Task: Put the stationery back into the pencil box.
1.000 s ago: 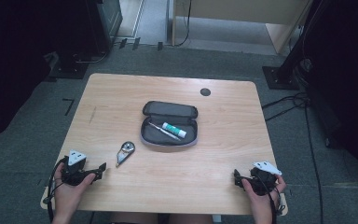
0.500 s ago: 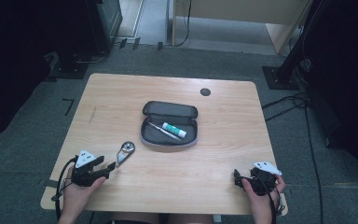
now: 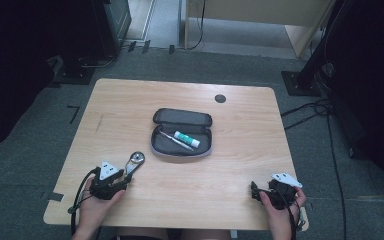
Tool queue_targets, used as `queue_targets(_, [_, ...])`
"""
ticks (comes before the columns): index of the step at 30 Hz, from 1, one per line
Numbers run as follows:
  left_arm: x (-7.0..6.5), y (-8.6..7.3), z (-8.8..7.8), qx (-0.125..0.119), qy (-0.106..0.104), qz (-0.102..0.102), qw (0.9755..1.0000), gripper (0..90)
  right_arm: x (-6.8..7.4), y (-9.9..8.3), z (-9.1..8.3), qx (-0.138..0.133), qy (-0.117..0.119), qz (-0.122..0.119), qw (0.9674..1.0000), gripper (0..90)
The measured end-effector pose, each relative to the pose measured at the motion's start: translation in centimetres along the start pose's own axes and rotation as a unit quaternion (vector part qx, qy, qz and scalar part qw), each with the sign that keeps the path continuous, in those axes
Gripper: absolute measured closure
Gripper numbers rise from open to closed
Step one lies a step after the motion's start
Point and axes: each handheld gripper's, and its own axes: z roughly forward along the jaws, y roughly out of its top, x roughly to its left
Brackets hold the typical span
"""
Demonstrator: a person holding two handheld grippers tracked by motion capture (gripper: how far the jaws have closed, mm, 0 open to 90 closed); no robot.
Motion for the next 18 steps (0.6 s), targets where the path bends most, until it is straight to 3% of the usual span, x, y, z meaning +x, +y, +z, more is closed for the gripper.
queue_targets(4, [0.19,0.05,0.11,-0.004,0.0,-0.008,1.0,67.6,0.0,0.0,0.0,0.0,0.0,0.0,1.0,0.1])
queue_targets(18, [0.32,-0.02,0.02,-0.003,-0.002,-0.003,1.0,77.1,0.15,0.17,0.18,-0.001,-0.001,0.0,1.0,0.3])
